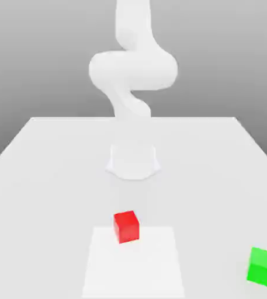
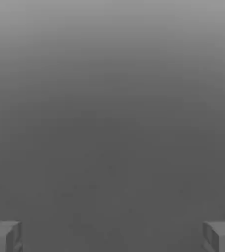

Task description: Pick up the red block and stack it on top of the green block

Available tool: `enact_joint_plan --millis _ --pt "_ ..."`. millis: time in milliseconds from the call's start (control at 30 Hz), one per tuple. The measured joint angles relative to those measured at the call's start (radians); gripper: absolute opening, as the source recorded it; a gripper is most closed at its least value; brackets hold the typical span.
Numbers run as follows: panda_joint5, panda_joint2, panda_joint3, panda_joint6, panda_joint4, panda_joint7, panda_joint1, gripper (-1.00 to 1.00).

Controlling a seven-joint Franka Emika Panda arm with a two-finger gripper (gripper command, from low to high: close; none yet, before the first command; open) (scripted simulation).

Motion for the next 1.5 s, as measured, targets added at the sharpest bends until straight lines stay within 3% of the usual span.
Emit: enact_joint_plan --millis 533,767,800,1033,1300,1500 --pt "-0.041 0.514 -0.092 0.409 -0.521 -0.263 0.035 0.0" --pt "0.073 0.87 -0.046 0.693 -0.545 -0.387 0.01 0.0" --pt "0.08 0.902 -0.03 0.721 -0.541 -0.393 -0.005 -1.0" --pt "0.076 0.908 -0.024 0.725 -0.541 -0.39 -0.012 -1.0" --pt "0.001 0.649 -0.045 0.501 -0.575 -0.337 -0.009 -1.0" --pt "0.031 0.721 0.036 0.388 -0.391 -0.345 0.146 -1.0"
